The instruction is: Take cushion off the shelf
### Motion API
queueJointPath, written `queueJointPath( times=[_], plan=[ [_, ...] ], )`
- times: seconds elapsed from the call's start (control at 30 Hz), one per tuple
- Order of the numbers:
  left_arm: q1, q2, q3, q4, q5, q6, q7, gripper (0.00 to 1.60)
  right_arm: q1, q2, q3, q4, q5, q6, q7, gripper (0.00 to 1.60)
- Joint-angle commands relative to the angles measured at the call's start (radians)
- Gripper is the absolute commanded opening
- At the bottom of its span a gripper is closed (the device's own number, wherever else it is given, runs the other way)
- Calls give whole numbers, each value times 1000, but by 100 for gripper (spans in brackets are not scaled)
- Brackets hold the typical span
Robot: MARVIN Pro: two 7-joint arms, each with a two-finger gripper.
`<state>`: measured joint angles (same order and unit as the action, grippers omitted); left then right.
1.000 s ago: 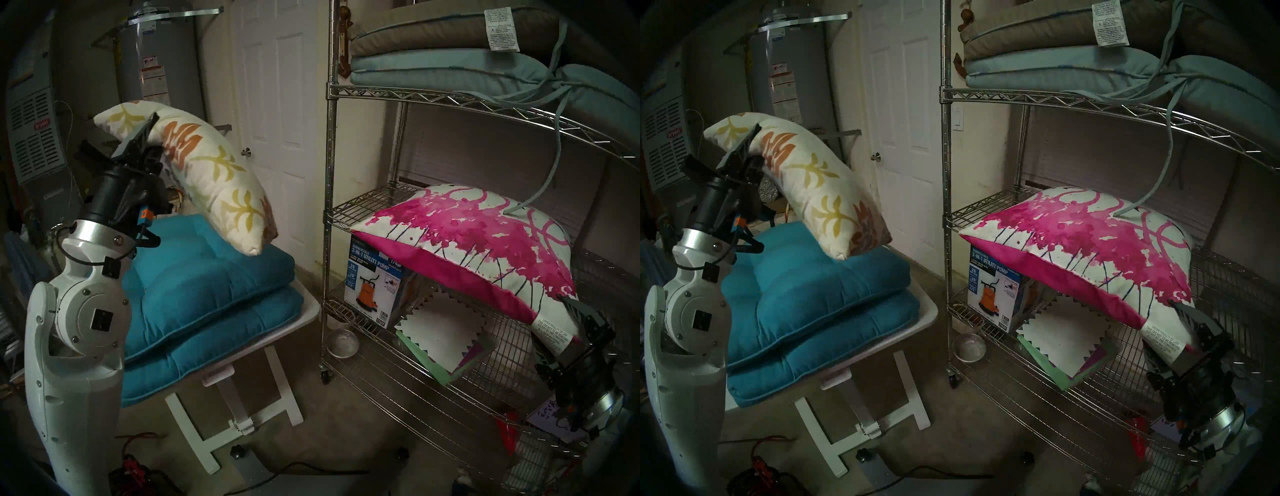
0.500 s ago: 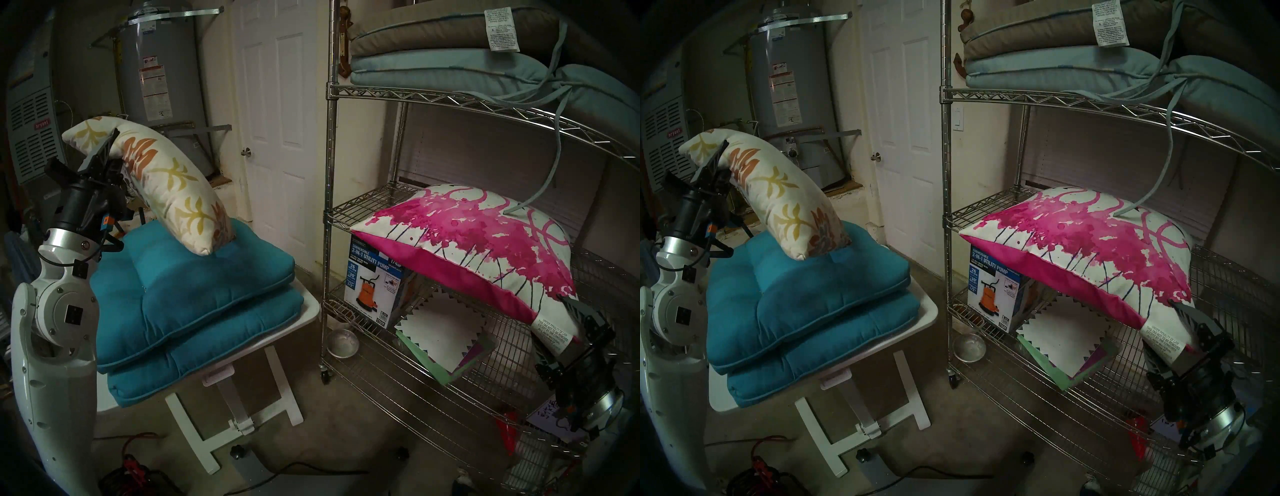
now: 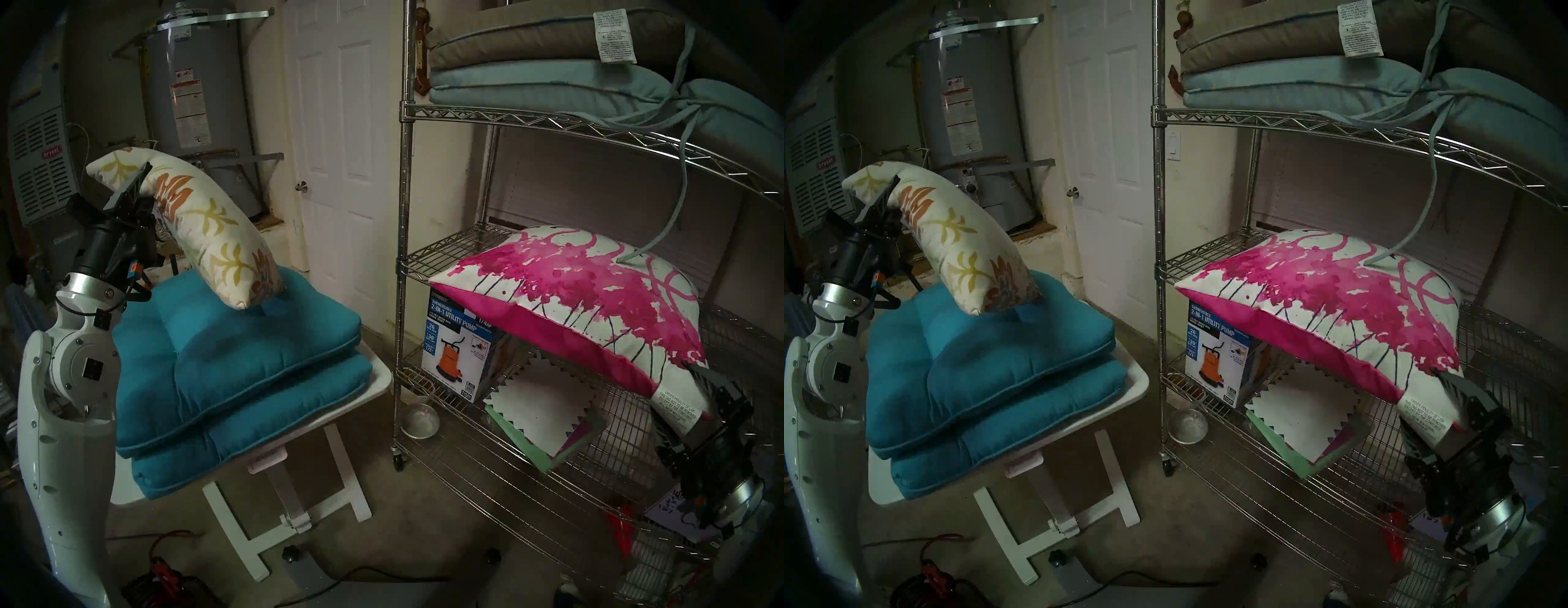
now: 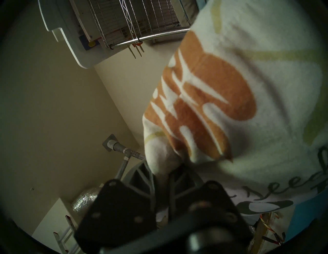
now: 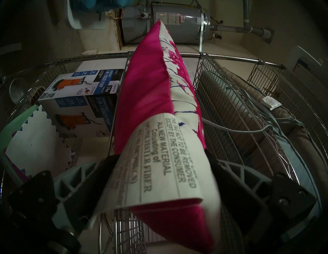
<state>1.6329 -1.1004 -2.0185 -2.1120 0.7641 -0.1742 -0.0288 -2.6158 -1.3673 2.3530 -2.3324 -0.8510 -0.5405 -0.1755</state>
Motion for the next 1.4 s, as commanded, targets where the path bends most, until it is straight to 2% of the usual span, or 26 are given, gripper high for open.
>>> queueJointPath(
  times=[0.0,0.23,0.37,0.57,0.73,0.93,1.07,1.23,1.37],
  plan=[
    [-102,54,9,10,4,-22,20,0,2,1,2,-11,-2,-1,-1,160],
    [-100,42,21,17,16,-39,38,0,3,-1,2,-12,-2,-2,0,160],
    [-45,12,3,6,23,-61,68,0,4,-2,2,-12,-3,-3,1,160],
    [64,-50,-58,8,31,-109,120,0,6,-3,3,-12,-3,-5,3,160],
    [106,-79,-99,68,43,-139,162,0,7,-4,3,-11,-3,-6,4,160],
    [119,-89,-119,180,63,-200,233,0,8,-5,3,-12,-3,-7,5,160],
    [98,-74,-111,237,91,-244,286,0,9,-6,3,-12,-4,-8,6,160],
    [68,-65,-86,275,109,-252,302,0,10,-8,4,-12,-4,-9,7,160],
    [71,-80,-68,308,107,-250,298,0,11,-9,4,-12,-4,-10,8,160]
  ],
)
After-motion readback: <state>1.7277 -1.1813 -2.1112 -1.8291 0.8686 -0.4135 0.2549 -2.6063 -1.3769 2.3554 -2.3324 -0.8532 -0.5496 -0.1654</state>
